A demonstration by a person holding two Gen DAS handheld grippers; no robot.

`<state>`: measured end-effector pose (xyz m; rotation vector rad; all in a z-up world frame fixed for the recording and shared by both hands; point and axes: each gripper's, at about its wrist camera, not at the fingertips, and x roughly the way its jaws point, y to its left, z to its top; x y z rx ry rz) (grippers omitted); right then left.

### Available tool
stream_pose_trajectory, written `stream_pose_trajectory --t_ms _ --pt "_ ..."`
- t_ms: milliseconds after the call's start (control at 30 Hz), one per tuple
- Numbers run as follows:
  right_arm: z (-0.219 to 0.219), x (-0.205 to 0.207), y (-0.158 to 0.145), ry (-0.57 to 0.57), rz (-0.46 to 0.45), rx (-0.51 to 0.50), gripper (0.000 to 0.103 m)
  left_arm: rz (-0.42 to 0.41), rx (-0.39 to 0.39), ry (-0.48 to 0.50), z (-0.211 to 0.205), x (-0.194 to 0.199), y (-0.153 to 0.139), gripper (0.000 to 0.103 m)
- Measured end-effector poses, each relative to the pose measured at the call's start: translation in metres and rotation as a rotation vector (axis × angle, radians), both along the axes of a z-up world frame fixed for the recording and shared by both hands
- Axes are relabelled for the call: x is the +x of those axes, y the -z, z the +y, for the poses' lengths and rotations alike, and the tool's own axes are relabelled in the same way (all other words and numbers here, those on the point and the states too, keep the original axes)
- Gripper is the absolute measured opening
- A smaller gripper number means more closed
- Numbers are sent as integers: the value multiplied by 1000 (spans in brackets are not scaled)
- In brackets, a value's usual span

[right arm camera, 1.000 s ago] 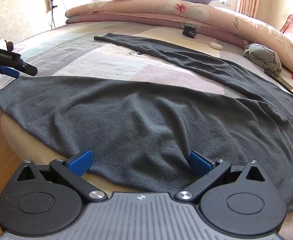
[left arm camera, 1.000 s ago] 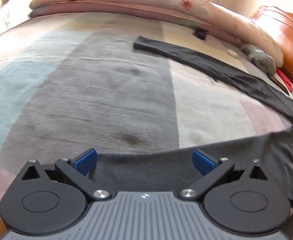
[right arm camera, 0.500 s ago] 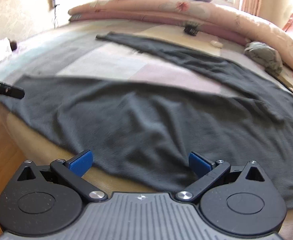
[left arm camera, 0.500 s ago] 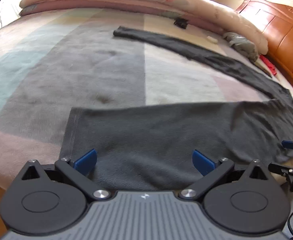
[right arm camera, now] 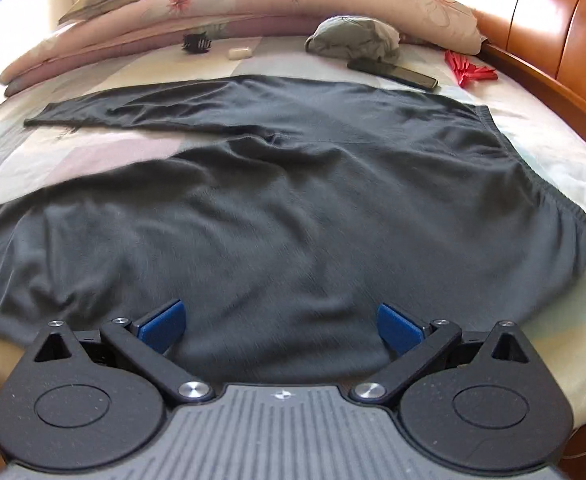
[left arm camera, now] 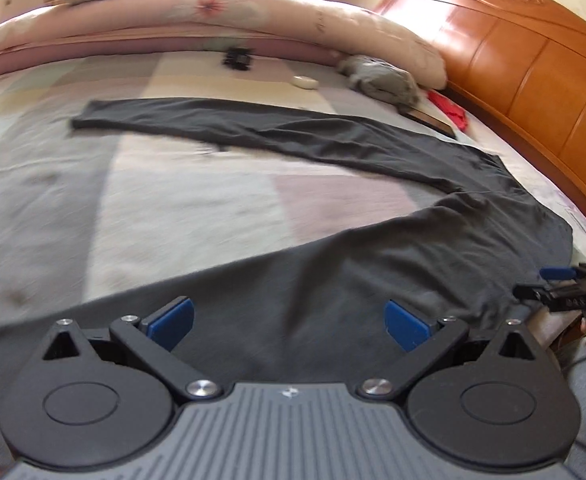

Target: Fold clothes

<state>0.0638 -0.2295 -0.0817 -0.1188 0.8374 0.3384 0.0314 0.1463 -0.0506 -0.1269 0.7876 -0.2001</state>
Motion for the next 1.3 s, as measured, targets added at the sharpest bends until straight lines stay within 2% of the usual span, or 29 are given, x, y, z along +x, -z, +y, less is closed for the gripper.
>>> stream_pose_trajectory --t_ms 67,200,367,500,633,833,1133,1167,1300 --pt "-11 -2 -4 -6 10 -2 103 8 0 24 -13 12 0 101" --pt "-40 22 -22 67 -12 51 103 22 3 80 -42 32 1 101" --pt "-73 78 -35 146 -26 175 103 54 -76 210 -70 45 6 101" --pt "-87 123 -29 146 -3 277 103 101 -114 241 -83 51 16 101" --pt "-98 155 -11 171 33 284 103 134 -111 246 -88 57 25 101" --pt "-117 180 4 267 -2 142 103 140 -93 252 -88 63 29 102" --pt "-116 179 -11 270 28 144 103 135 -51 256 -94 67 29 102" --pt "-115 171 -14 242 26 176 103 133 -49 256 -94 67 29 102" --pt "-104 167 -7 188 53 166 103 129 -40 261 -95 67 30 102"
